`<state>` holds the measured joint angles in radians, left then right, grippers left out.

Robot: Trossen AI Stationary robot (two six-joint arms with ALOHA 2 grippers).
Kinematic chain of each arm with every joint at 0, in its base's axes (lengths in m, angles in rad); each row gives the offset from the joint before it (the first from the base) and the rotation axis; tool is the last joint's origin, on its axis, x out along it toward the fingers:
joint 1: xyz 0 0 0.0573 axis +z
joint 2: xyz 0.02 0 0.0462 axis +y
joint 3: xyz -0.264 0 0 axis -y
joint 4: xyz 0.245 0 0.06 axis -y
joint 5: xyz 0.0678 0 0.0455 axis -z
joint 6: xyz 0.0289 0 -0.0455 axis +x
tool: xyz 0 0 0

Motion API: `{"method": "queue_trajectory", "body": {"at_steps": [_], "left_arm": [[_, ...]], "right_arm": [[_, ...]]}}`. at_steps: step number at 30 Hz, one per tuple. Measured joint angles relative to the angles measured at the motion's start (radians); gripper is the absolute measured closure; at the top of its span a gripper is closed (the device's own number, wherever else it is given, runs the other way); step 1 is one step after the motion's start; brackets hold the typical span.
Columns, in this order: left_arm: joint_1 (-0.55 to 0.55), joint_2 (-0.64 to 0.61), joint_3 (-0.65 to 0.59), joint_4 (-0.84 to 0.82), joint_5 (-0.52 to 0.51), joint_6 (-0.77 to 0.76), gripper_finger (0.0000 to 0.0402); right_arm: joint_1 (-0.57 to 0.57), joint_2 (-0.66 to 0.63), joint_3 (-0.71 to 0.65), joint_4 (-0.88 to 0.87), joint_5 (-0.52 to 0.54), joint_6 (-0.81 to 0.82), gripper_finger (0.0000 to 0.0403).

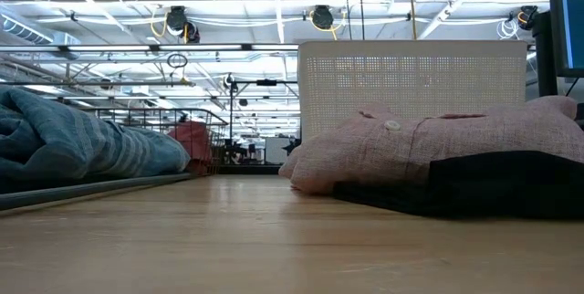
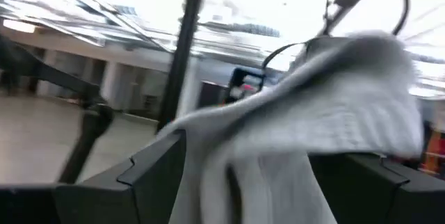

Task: Pick & Place Cloths
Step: Put the gray shorts into the black wire basket

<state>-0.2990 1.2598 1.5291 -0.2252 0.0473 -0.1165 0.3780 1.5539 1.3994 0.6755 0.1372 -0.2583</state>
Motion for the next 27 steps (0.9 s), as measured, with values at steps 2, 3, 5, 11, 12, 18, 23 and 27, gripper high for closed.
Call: {"method": "queue_trajectory", "body": {"at_steps": [2, 3, 5, 11, 12, 18, 23, 27], "left_arm": [[0.009, 0.0, 0.0, -0.076, -0.063, -0.034, 0.0402], [0.014, -0.001, 0.0, -0.113, -0.096, -0.043, 0.0402], [0.019, -0.01, -0.001, -0.192, -0.167, -0.059, 0.0402], [0.052, -0.036, -0.001, -0.402, -0.42, -0.09, 0.0402], [0.062, -0.037, 0.0, -0.432, -0.467, -0.098, 0.0402], [0.15, -0.039, -0.001, -0.579, -0.724, -0.084, 0.0402], [0.27, -0.035, -0.001, -0.667, -0.838, 0.01, 0.0401], [0.393, -0.034, -0.001, -0.723, -0.86, 0.088, 0.0402]], "right_arm": [[0.017, 0.0, 0.0, 0.003, 0.061, -0.023, 0.011], [0.025, 0.0, 0.0, 0.002, 0.083, -0.038, 0.011], [0.04, 0.0, 0.0, -0.001, 0.107, -0.063, 0.011], [0.071, 0.0, 0.0, -0.022, 0.185, -0.076, 0.011], [0.076, 0.0, 0.0, -0.023, 0.195, -0.076, 0.011], [0.1, 0.0, 0.0, -0.026, 0.206, -0.076, 0.011], [0.115, 0.0, 0.0, -0.026, 0.222, -0.076, 0.011], [0.129, 0.0, 0.0, -0.033, 0.282, -0.076, 0.011]]}}
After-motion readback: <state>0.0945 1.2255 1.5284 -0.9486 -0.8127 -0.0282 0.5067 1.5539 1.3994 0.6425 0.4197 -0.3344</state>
